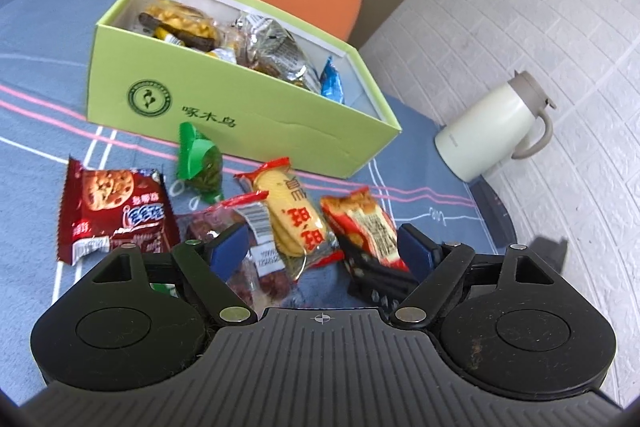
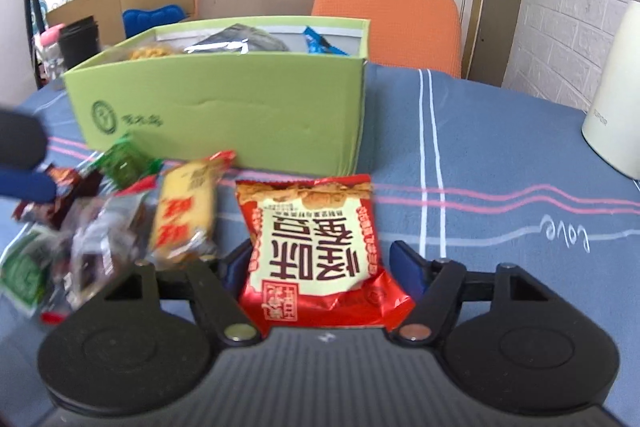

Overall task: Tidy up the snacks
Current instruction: 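Lower the open left gripper around the red-orange snack bag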

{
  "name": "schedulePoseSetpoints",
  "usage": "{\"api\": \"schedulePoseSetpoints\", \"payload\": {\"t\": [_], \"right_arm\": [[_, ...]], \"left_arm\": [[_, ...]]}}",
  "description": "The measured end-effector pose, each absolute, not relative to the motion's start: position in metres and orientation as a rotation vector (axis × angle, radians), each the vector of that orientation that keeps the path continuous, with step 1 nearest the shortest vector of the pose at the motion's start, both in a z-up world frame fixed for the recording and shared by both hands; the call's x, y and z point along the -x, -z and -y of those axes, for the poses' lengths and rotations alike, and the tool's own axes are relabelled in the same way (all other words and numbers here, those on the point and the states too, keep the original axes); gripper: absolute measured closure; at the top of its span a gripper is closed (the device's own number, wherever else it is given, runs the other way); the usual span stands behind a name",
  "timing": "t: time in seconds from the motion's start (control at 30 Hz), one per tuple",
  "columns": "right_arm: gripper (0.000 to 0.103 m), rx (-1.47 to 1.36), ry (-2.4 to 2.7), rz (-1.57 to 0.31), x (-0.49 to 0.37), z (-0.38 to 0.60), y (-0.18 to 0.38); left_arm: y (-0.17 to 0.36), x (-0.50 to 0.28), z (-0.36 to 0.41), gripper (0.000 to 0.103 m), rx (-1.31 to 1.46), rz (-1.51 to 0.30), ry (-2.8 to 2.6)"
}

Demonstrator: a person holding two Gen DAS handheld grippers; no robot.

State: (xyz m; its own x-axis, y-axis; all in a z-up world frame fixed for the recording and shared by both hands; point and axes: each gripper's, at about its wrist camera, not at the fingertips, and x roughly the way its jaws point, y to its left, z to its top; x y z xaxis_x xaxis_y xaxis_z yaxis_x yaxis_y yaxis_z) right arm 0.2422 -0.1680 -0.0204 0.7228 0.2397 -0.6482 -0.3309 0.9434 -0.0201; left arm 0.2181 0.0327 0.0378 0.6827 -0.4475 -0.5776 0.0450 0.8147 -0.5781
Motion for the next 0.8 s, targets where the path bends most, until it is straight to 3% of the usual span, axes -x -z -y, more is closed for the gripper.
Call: {"api": "schedulePoseSetpoints", "payload": {"t": [0.23,0.37,0.6,0.8], "right_arm": [[0.025,0.047,-0.232,-0.677,-0.159,0.174,0.019],[0.014,-0.007,-0.235,-0.654,-0.129,0.171,0.019],[0.012,0.034,-0.212,-0.620,-0.122,0.177,0.010],[0.012,0.025,-0.239,-0.629,-0.135,0.180,0.016]], "left_arm": [[-0.028,-0.199,-0.010,0.034,0.545,-0.824,0.391],[-0.013,-0.192,0.015,0.034,0.545,-0.903,0.454],[-0.009,-0.209,0.043,0.029,0.522,-0.957,0.472],[-0.001,-0.220,0.059,0.033,0.488,-0.998,0.460]]}}
